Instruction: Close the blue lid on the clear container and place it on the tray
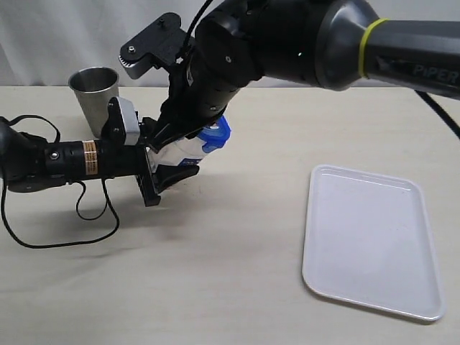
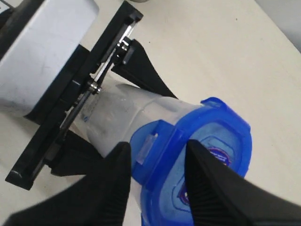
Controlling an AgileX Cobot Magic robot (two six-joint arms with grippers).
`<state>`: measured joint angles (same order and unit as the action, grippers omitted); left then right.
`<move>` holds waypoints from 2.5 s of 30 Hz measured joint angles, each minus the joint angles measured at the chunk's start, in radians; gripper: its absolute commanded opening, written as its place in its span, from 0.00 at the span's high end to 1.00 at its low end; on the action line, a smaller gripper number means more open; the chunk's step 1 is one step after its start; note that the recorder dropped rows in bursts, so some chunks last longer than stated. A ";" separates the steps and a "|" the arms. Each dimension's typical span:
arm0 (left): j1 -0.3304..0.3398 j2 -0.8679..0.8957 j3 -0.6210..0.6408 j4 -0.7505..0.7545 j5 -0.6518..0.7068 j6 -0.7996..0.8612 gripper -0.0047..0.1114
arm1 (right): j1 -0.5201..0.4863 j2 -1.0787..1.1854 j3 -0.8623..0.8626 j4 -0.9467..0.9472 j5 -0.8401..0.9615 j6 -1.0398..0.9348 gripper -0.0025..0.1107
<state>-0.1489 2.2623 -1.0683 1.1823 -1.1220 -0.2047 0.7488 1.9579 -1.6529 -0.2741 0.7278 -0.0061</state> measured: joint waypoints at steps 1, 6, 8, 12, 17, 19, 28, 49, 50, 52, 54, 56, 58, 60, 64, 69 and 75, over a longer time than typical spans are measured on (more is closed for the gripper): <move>-0.002 0.000 0.000 0.000 -0.004 0.000 0.96 | 0.000 -0.013 0.000 0.004 0.005 0.000 0.65; -0.002 0.000 0.000 0.015 -0.004 0.000 0.96 | 0.000 -0.085 0.000 0.002 0.007 -0.002 0.65; -0.002 0.000 0.000 0.015 -0.004 0.000 0.96 | 0.000 -0.107 0.000 0.002 0.012 -0.002 0.65; -0.002 0.000 0.000 0.035 -0.002 0.000 0.96 | 0.000 -0.147 0.003 0.002 0.021 -0.017 0.66; -0.002 -0.004 0.000 0.040 0.022 0.004 0.96 | -0.002 -0.240 0.031 -0.007 0.038 -0.057 0.94; -0.002 -0.018 0.000 0.038 0.053 0.001 0.96 | -0.022 -0.318 0.105 -0.014 -0.026 -0.057 0.94; -0.124 -0.126 0.002 0.044 0.381 -0.105 0.96 | -0.527 -0.465 0.677 0.531 -0.258 -0.310 0.94; -0.269 -0.226 -0.022 0.044 0.741 -0.152 0.96 | -1.033 -0.098 0.756 0.879 -0.470 -0.651 0.94; -0.269 -0.226 -0.022 0.044 0.741 -0.152 0.96 | -1.043 -0.101 0.756 0.879 -0.475 -0.646 0.94; -0.269 -0.226 -0.024 0.044 0.741 -0.156 0.96 | -1.062 -0.101 0.756 0.879 -0.482 -0.636 0.94; -0.269 -0.226 -0.024 0.044 0.741 -0.156 0.96 | -1.069 -0.085 0.756 0.875 -0.496 -0.632 0.94; -0.269 -0.226 -0.026 0.044 0.741 -0.156 0.96 | -1.067 -0.064 0.756 0.875 -0.510 -0.630 0.94; -0.269 -0.226 -0.026 0.044 0.741 -0.156 0.96 | -1.062 -0.033 0.749 0.875 -0.510 -0.632 0.94; -0.269 -0.226 -0.026 0.044 0.741 -0.156 0.96 | -1.062 -0.015 0.732 0.875 -0.498 -0.630 0.94; -0.269 -0.226 -0.026 0.044 0.741 -0.158 0.96 | -1.062 -0.004 0.715 0.900 -0.479 -0.635 0.94; -0.269 -0.226 -0.026 0.044 0.741 -0.158 0.96 | -1.062 -0.004 0.713 0.977 -0.460 -0.705 0.94; -0.269 -0.226 -0.026 0.044 0.741 -0.158 0.96 | -1.062 -0.002 0.713 1.146 -0.438 -0.875 0.94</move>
<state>-0.4182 2.0360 -1.0943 1.2262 -0.3809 -0.3626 -0.3133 1.9561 -0.9400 0.8714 0.2899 -0.8810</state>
